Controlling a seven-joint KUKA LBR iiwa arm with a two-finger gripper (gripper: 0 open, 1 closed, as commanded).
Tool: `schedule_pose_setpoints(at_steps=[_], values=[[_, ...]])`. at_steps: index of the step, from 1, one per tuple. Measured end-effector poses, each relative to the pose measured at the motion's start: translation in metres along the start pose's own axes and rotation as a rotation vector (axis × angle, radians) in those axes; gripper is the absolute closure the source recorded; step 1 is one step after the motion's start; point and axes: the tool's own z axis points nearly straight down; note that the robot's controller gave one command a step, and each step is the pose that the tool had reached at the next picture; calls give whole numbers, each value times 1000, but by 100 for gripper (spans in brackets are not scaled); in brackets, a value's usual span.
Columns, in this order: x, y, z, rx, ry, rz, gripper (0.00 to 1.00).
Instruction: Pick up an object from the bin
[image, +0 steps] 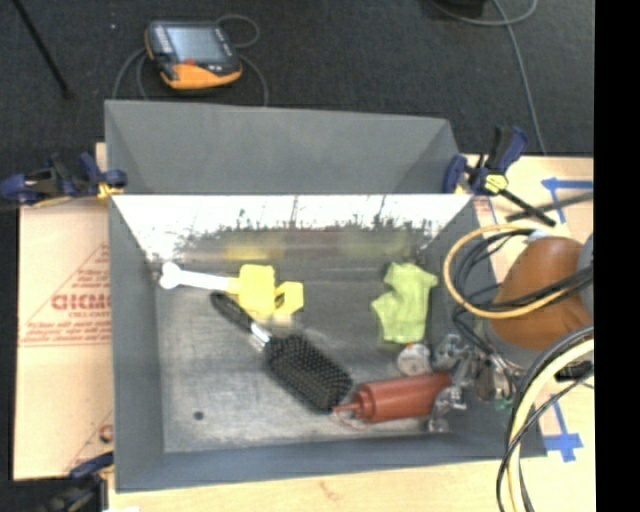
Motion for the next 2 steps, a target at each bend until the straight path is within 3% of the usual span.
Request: schedule_pose_setpoints(at_steps=[2], values=[[1, 0, -3, 1, -1, -1, 100]])
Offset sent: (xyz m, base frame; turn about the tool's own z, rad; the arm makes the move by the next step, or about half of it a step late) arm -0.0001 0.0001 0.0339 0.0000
